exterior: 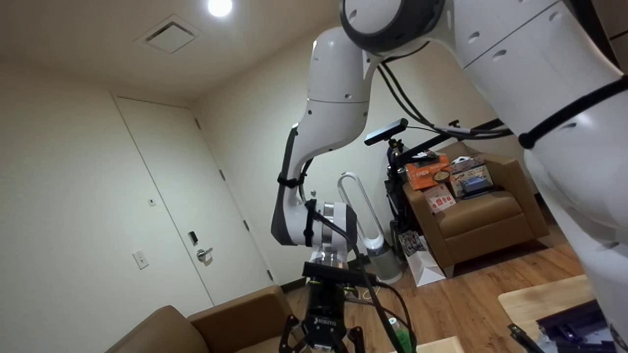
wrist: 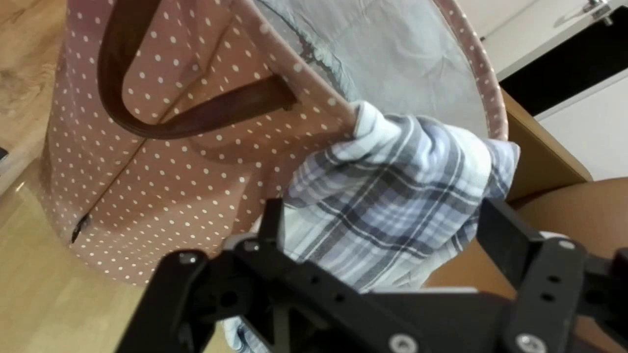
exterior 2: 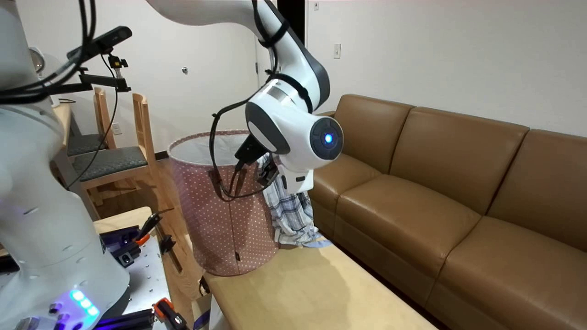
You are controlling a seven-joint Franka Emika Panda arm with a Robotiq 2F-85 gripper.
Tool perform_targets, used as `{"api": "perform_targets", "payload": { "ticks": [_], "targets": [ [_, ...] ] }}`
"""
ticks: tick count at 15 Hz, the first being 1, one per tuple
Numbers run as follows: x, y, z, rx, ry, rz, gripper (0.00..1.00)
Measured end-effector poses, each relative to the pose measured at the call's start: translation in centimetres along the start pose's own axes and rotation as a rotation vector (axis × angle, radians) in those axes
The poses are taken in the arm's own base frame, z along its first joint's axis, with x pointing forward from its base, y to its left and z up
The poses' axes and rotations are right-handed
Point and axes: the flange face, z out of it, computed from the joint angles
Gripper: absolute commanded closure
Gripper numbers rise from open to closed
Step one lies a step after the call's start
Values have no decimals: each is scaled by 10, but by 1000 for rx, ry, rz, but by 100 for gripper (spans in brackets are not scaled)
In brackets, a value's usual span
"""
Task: Move the clothes from the table and put them in the laundry bag
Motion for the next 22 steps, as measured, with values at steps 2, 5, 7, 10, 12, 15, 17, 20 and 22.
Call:
{"api": "perform_targets", "payload": {
  "ticks": [2, 5, 7, 10, 12, 15, 17, 20, 22],
  "targets": [
    [16, 9, 3, 37, -31, 68, 0],
    [32, 18, 24, 22, -112, 111, 0],
    [39, 17, 34, 4, -129, 111, 0],
    [42, 15, 34, 3, -128, 107, 0],
    [43, 16, 35, 6, -129, 113, 0],
    [47, 21, 54, 2, -154, 132, 0],
    [53, 24, 72, 4, -174, 150, 0],
    [65, 28, 90, -9, -181, 161, 0],
    [75, 32, 95, -25, -157, 161, 0]
  ]
}}
